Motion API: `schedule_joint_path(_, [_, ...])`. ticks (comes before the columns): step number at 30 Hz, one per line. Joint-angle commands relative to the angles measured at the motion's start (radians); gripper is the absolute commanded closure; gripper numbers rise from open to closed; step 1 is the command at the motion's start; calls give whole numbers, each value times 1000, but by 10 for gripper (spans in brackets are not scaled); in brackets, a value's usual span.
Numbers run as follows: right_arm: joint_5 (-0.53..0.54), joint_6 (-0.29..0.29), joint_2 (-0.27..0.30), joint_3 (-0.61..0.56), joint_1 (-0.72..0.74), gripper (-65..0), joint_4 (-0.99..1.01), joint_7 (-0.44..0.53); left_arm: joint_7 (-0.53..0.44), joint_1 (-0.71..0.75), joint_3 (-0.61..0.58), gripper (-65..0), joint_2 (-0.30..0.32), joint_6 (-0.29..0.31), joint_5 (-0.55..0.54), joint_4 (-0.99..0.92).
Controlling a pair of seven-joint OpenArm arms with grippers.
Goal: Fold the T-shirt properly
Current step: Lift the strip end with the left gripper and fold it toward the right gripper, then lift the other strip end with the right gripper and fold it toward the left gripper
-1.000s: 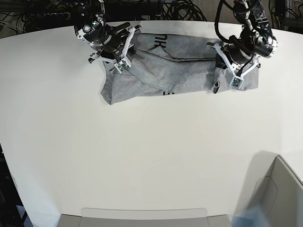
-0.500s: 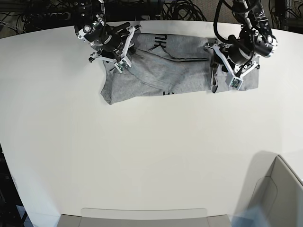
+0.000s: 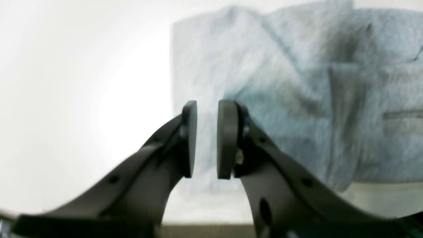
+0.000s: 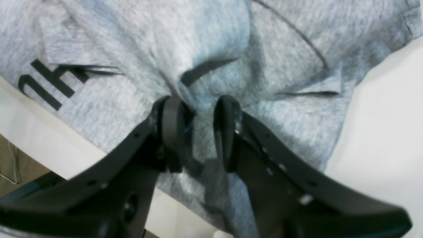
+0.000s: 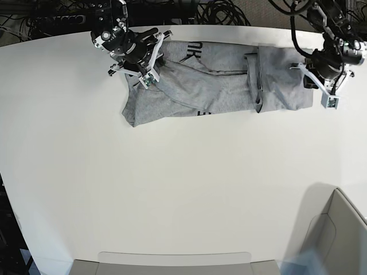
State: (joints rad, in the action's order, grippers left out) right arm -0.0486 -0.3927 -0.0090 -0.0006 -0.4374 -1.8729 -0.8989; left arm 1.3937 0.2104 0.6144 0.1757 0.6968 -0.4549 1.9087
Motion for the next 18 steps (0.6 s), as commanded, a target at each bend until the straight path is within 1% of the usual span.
schedule_joint_path(1, [14,-4,-4,-2,5,-186,-31,8,3,-18,5,-104,6,1,-6,-5])
schedule_joint_path(4, [14,-4,-7,-2,5,-186,-57,8,3,-61,5,-103,6,1,-6,-39])
schedule_joint_path(6, [14,-4,-18,0,7,-186,-78,8,3,-65,5,-103,8,1,-6,-56])
schedule_joint_path(9, [14,-4,-19,1,7,-186,-109,8,3,-67,0,-103,8,1,-5,-96])
schedule_joint_path(11, [14,-4,-21,1,7,-186,-130,16,-43,-67,-1,-104,8,1,8,-151])
schedule_joint_path(14, [14,-4,-47,4,-11,-186,-153,105,-106,-67,-32,-105,8,1,74,-229])
schedule_joint_path(16, [14,-4,-50,-2,-30,-186,-167,163,-113,-65,-70,-103,26,1,101,-248])
schedule_joint_path(18, [28,-5,-59,-11,-34,-187,-176,195,-112,-62,-84,-103,29,1,101,-243])
